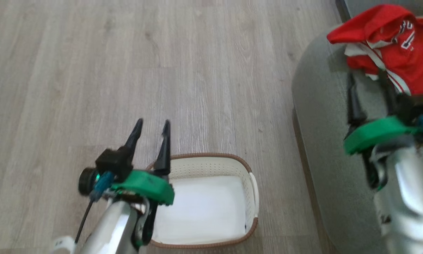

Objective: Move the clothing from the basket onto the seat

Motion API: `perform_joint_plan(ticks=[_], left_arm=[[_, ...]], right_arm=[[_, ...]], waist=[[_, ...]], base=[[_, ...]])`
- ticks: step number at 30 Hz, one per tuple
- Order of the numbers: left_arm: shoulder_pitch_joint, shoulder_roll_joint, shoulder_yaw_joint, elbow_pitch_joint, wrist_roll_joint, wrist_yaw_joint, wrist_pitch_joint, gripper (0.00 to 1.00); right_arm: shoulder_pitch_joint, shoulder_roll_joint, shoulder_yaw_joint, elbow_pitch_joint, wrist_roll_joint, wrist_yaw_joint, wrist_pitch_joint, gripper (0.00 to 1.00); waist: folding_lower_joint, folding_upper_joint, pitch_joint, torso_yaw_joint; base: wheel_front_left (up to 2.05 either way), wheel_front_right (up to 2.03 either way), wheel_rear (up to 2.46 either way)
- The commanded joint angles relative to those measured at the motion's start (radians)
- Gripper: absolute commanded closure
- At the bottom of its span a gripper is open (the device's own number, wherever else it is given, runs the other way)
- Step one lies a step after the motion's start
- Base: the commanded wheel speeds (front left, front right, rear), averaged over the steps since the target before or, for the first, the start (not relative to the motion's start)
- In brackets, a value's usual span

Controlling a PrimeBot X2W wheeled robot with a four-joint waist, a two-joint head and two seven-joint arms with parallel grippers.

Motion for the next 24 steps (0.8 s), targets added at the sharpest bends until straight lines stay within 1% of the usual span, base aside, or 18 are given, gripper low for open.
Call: perform_joint_plan(ticks=[1, 5, 10, 13, 16, 19, 24], left_arm=[[-0.004, 0.02, 0.047, -0.046, 0.016, 0.011, -0.009, 0.0], [0.072, 0.026, 0.097, -0.098, 0.028, 0.04, -0.009, 0.0], [0.169, 0.036, 0.149, -0.148, 0.04, 0.062, -0.009, 0.0], [0.221, 0.042, 0.173, -0.159, 0.044, 0.071, -0.009, 0.0], [0.263, 0.045, 0.197, -0.171, 0.041, 0.073, -0.009, 0.0], [0.298, 0.045, 0.216, -0.185, 0.042, 0.074, -0.009, 0.0], [0.342, 0.039, 0.242, -0.206, 0.044, 0.069, -0.009, 0.0]], right_arm=[[0.014, 0.024, 0.016, -0.054, -0.001, 0.007, -0.009, 0.0], [0.101, 0.072, 0.003, -0.115, -0.006, 0.007, -0.009, 0.0], [0.207, 0.105, -0.02, -0.19, -0.034, 0.007, -0.009, 0.0], [0.268, 0.112, -0.026, -0.228, -0.032, 0.007, -0.009, 0.0], [0.318, 0.113, -0.015, -0.254, 0.015, 0.007, -0.009, 0.0], [0.352, 0.114, -0.009, -0.277, 0.037, 0.007, -0.01, 0.0], [0.391, 0.114, 0.005, -0.299, 0.032, 0.007, -0.01, 0.0]], waist=[[0.0, -0.0001, -0.022, 0.018], [0.0, -0.0001, -0.044, 0.034], [0.0, -0.0001, -0.074, 0.054], [0.0, -0.0001, -0.089, 0.061], [0.0, -0.0001, -0.097, 0.065], [0.0, -0.0001, -0.101, 0.068], [0.0, -0.0001, -0.107, 0.074]], base=[[0.0, 0.0, 0.0], [0.0, 0.0, 0.0], [0.0, 0.0, 0.0], [0.0, 0.0, 0.0], [0.0, 0.0, 0.0], [0.0, 0.0, 0.0], [0.0, 0.0, 0.0]])
